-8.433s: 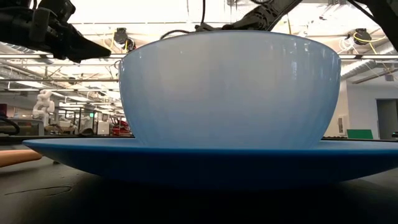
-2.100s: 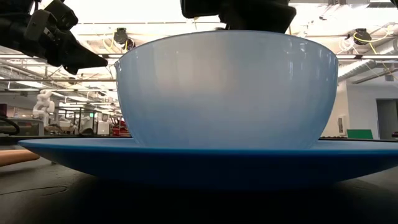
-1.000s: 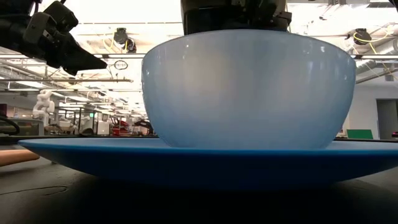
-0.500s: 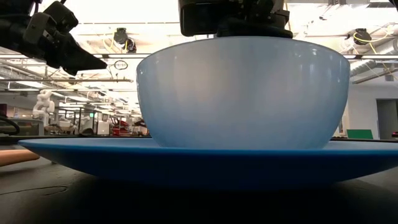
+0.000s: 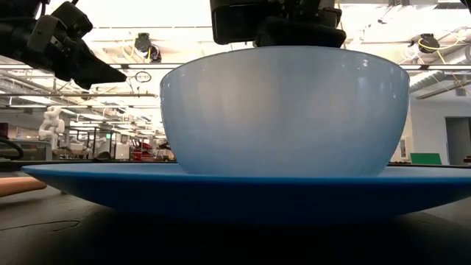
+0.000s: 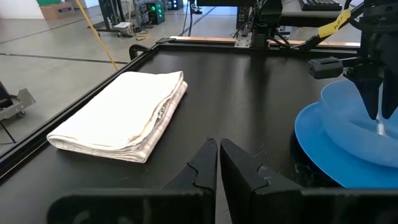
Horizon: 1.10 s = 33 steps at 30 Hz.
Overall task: Set table place
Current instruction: Put the orange spoon into the blue bowl, then return to Home Position
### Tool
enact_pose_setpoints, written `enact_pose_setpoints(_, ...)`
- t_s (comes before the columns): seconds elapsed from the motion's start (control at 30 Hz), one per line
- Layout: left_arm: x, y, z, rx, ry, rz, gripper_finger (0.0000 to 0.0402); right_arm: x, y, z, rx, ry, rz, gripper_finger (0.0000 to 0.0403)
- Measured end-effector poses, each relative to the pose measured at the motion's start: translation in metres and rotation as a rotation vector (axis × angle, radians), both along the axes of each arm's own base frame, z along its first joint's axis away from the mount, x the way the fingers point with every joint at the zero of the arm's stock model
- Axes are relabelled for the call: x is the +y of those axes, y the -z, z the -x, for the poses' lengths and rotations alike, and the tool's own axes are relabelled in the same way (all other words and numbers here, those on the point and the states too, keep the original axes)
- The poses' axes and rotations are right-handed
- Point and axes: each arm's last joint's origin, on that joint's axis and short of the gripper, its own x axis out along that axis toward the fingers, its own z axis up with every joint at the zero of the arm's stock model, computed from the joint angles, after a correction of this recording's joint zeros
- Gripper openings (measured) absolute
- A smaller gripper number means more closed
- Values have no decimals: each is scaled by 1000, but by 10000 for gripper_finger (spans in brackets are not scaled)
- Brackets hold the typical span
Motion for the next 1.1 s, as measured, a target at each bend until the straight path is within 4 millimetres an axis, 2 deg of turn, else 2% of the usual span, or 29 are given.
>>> enact_pose_setpoints(0.13,0,0,0,0,0,0,26,-1,0,0,1,2,0,71)
enact_pose_setpoints(0.43,0,0,0,1,0,1,26,-2,-5,-3,-23,15,-10,73)
enact_pose_setpoints(0.67,0,0,0,1,5,6,26,-9,-41,3,-140,37,53,67)
enact_pose_setpoints(0.83,0,0,0,2,7,10,26,-11,-70,13,-239,21,89,18)
enact_pose_setpoints(0.97,-1,0,0,3,29,20,26,-12,-83,19,-308,9,193,6)
enact_pose_setpoints(1.1,-4,0,0,7,103,-11,26,-12,-93,22,-350,-41,214,1)
